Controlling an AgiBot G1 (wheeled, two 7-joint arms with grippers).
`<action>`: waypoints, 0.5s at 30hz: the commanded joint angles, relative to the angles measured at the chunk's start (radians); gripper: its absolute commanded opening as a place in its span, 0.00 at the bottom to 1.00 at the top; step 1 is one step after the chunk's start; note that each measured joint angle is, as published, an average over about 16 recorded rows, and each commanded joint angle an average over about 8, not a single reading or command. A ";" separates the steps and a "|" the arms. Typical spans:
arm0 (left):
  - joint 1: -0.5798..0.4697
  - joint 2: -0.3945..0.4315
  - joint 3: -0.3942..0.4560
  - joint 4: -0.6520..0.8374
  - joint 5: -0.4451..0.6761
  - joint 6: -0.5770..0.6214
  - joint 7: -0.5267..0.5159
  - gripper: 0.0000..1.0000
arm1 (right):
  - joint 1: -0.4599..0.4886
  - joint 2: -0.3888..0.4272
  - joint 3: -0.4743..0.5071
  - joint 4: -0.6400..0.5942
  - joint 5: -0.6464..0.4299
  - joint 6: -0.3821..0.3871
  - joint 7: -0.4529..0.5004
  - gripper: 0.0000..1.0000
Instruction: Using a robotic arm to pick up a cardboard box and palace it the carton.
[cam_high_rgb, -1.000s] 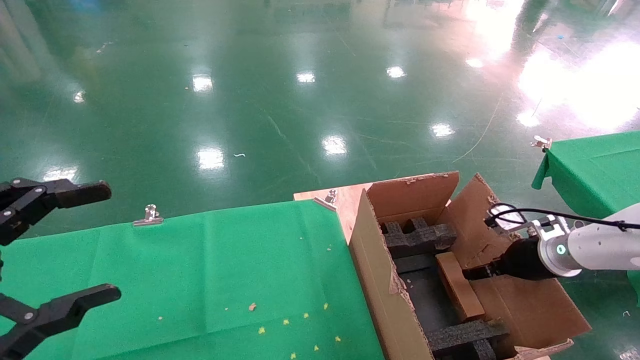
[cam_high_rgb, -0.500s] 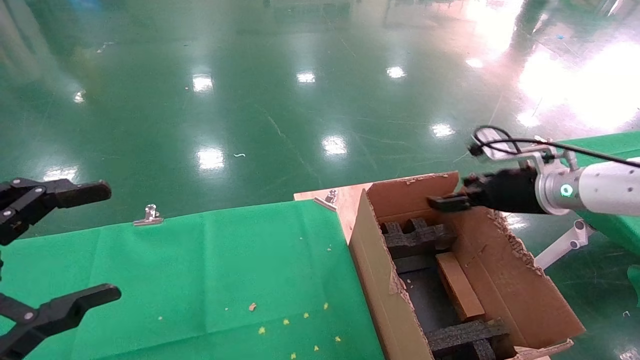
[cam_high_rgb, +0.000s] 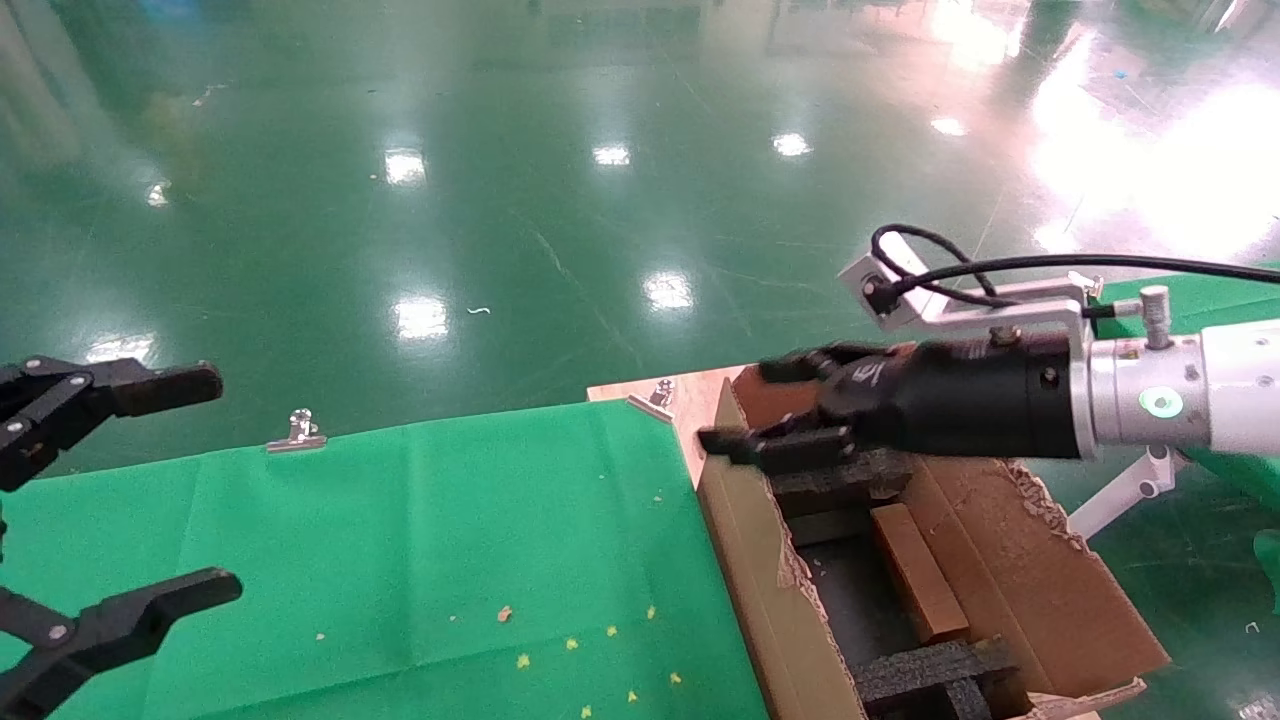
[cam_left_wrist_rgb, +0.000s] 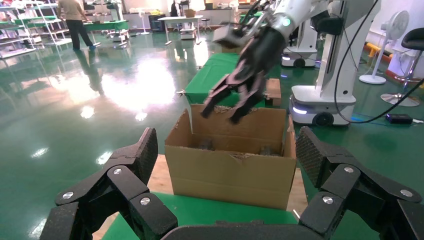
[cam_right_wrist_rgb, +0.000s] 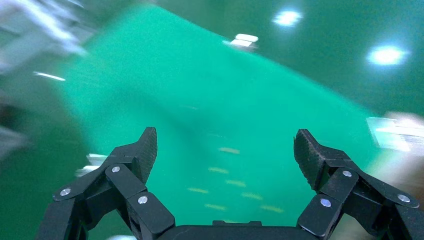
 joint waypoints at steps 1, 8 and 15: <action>0.000 0.000 0.000 0.000 0.000 0.000 0.000 1.00 | -0.011 0.005 0.021 -0.004 0.088 -0.063 -0.052 1.00; 0.000 0.000 0.000 0.000 0.000 0.000 0.000 1.00 | -0.046 0.011 0.049 -0.003 0.260 -0.185 -0.091 1.00; 0.000 0.000 0.000 0.000 0.000 0.000 0.000 1.00 | -0.056 0.002 0.069 -0.010 0.219 -0.169 -0.092 1.00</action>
